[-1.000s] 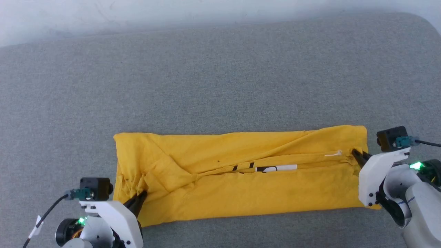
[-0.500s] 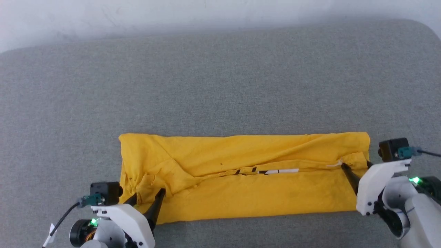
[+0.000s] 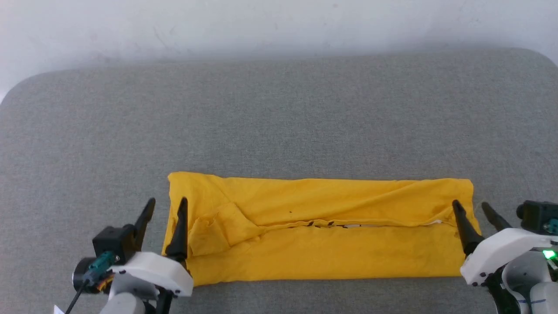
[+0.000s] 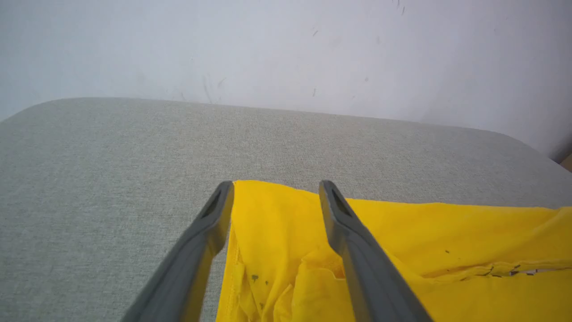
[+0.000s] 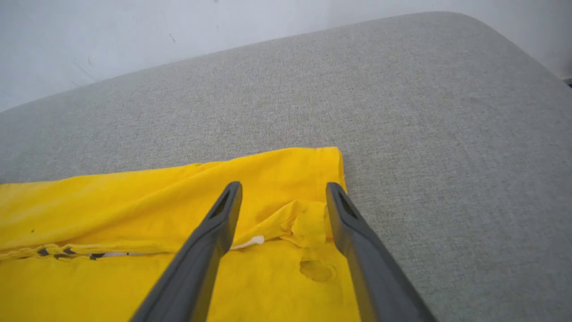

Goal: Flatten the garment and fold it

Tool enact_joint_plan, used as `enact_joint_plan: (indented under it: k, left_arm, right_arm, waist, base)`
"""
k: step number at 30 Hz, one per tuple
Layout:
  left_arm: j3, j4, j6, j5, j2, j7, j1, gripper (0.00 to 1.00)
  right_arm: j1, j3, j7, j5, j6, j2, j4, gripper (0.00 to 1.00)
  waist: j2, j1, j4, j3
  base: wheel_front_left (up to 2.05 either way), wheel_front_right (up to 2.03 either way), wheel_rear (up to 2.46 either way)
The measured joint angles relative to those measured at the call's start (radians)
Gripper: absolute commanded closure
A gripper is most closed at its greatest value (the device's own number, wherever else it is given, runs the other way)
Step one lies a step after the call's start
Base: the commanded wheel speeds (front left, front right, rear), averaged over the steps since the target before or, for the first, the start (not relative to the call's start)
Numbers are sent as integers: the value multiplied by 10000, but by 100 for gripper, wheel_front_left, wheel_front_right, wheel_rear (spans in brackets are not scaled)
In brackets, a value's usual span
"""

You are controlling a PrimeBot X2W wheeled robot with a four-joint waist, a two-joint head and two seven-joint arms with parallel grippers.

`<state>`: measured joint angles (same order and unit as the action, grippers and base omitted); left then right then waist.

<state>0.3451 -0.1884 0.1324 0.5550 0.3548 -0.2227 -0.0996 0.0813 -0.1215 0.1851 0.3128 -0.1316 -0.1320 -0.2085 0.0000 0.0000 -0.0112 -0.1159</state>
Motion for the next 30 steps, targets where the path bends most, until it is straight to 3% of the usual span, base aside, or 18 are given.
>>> enact_joint_plan:
  k: [5,11,23,30]
  left_arm:
    - [-431,-65,123,-748,-288,-332,-502,0]
    - [-1331,418,-31,-2080,-913,-343,-757,0]
    - [-2575,207,-901,-3361,-2100,-343,-778,0]
    - [-3127,159,-1319,-3791,-2452,-343,-777,0]
  right_arm:
    - [-108,-654,-199,-336,0,485,658,0]
    - [-67,-1367,-52,-591,0,748,596,0]
    - [1038,-2380,1718,-612,0,786,-1636,0]
    - [1803,-2514,3045,-1358,0,786,-2698,0]
  waist:
    - [0,0,-115,117]
    - [0,-1,-200,167]
    - [0,0,-283,96]
    - [0,0,-313,24]
  base:
    - [0,0,0]
    - [0,0,0]
    - [0,0,0]
    - [0,0,0]
